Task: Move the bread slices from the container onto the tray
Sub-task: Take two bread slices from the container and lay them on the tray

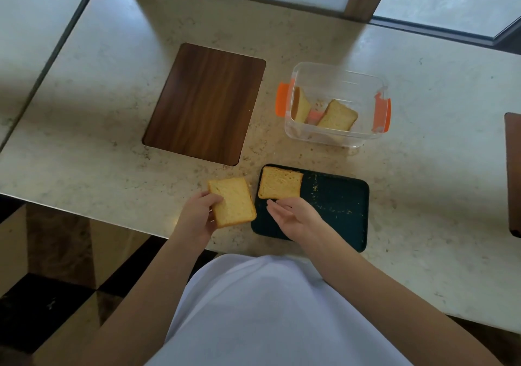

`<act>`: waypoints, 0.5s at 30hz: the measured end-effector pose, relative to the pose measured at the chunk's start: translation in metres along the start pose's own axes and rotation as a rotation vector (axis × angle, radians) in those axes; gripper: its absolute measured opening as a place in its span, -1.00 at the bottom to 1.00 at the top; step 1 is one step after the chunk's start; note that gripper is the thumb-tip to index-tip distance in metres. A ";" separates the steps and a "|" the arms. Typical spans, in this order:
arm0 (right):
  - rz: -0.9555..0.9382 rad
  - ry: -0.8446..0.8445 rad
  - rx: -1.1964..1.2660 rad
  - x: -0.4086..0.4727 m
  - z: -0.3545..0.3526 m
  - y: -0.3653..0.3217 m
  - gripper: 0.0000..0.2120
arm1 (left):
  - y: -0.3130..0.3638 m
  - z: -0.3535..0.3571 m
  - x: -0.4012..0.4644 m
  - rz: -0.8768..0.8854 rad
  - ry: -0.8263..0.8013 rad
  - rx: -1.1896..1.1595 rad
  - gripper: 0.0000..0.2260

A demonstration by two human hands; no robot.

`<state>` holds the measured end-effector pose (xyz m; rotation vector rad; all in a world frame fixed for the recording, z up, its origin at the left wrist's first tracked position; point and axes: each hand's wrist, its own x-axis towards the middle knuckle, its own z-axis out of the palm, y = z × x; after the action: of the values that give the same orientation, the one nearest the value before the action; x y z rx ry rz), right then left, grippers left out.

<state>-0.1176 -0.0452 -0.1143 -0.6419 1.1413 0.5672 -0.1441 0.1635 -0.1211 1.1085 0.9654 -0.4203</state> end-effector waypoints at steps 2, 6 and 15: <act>-0.018 -0.008 -0.017 0.001 0.005 0.000 -0.50 | 0.000 0.001 -0.001 0.007 0.000 0.016 -0.74; -0.026 -0.022 -0.029 0.005 0.012 -0.005 -0.48 | -0.001 0.001 -0.002 0.011 0.009 0.041 -0.65; 0.017 -0.054 -0.050 0.008 0.011 -0.012 -0.57 | -0.010 0.003 0.001 0.005 0.006 0.050 -0.71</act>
<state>-0.1000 -0.0449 -0.1174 -0.6569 1.0854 0.6255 -0.1491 0.1565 -0.1274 1.1581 0.9614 -0.4389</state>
